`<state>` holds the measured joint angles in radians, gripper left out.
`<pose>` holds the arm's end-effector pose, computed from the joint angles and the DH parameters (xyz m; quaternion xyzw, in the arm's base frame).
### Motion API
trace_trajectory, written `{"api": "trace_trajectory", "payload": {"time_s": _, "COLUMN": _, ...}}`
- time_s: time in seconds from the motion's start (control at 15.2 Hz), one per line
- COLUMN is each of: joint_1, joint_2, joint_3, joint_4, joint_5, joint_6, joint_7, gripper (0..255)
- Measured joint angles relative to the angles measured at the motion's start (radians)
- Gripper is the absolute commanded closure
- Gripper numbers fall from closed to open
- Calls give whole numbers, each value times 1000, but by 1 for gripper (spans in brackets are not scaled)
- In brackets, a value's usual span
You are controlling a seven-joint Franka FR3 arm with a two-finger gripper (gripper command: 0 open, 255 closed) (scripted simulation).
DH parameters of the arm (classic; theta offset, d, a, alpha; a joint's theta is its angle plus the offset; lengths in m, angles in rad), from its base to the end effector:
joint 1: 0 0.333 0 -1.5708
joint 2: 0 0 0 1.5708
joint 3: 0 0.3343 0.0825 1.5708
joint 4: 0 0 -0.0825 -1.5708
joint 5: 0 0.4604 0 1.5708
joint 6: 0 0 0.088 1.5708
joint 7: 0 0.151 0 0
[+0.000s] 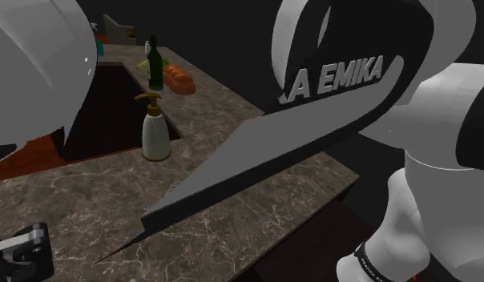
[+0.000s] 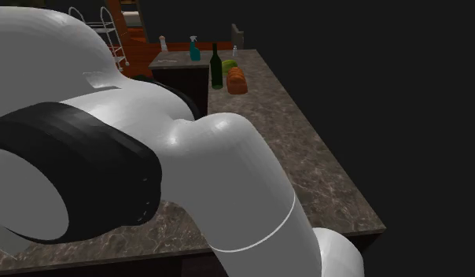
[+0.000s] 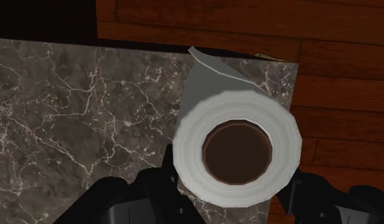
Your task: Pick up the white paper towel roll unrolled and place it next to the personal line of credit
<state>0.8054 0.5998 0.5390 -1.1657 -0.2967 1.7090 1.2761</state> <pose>0.3127 0.7381 0.4427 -0.9999 -0.0123 -0.0028 0.0086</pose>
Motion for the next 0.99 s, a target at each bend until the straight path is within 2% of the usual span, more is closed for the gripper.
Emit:
{"api": "trace_trajectory", "payload": {"time_s": 0.13, "joint_1": 17, "joint_2": 27, "joint_3": -4, "joint_4": 18, "joint_5": -10, "joint_6": 7, "joint_7": 10, "gripper": 255}}
{"api": "trace_trajectory", "payload": {"time_s": 0.73, "joint_1": 0, "joint_2": 39, "joint_3": -11, "joint_4": -86, "joint_5": -20, "joint_6": 119, "joint_7": 22, "gripper": 255}}
{"api": "trace_trajectory", "payload": {"time_s": 0.99, "joint_1": -1, "joint_2": 42, "joint_3": -12, "joint_4": -99, "joint_5": -22, "joint_6": 134, "joint_7": 25, "gripper": 255}}
